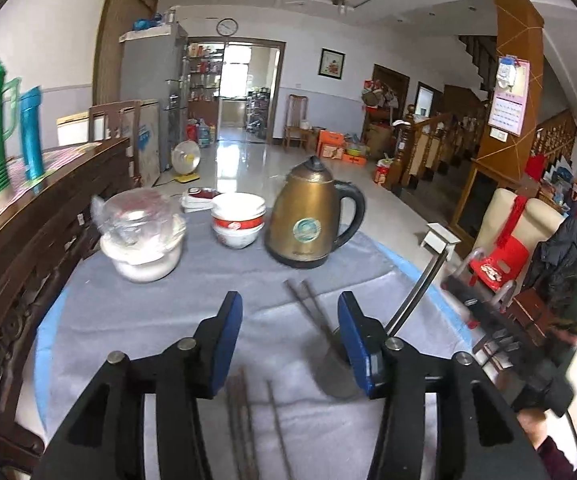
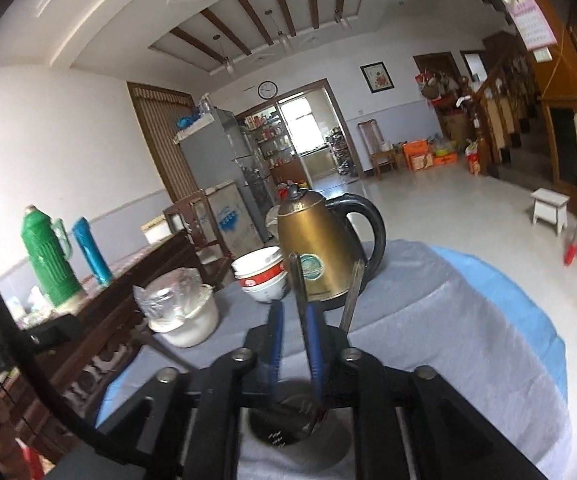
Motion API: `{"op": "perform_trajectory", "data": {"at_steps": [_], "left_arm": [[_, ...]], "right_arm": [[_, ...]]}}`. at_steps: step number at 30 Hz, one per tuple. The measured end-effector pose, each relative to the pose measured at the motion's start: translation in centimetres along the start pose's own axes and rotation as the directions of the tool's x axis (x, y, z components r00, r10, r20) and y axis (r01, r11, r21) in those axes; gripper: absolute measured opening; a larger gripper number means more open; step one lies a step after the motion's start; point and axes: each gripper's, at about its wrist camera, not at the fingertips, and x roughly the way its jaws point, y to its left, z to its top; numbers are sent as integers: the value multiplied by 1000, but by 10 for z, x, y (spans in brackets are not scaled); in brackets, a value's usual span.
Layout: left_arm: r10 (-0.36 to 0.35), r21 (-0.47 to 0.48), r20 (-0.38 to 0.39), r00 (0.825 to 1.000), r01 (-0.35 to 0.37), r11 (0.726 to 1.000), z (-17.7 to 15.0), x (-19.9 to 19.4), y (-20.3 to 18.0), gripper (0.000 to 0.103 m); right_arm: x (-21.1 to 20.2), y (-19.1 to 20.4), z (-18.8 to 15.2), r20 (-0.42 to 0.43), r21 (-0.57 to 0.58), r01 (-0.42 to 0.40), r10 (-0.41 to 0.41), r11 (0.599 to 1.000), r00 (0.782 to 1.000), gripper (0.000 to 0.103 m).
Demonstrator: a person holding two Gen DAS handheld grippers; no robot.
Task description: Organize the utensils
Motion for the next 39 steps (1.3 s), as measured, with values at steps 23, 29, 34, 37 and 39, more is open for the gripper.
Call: {"op": "perform_trajectory", "data": {"at_steps": [23, 29, 34, 37, 39], "left_arm": [[157, -67, -328, 932, -188, 980, -150, 44, 75, 59], [136, -72, -368, 920, -174, 982, -162, 58, 74, 59], [139, -63, -374, 917, -175, 983, -163, 64, 73, 59], [128, -72, -395, 910, -170, 983, -166, 71, 75, 59], [119, -78, -408, 905, -165, 983, -169, 75, 76, 59]], "right_arm": [[-7, 21, -151, -217, 8, -71, 71, 997, 974, 49], [11, 24, -167, -247, -17, -69, 62, 997, 967, 49], [21, 24, -166, -246, 0, -75, 72, 997, 967, 49], [25, 26, -166, -260, 2, -85, 83, 996, 962, 49], [27, 25, -167, -264, 16, -94, 95, 995, 960, 49]]}}
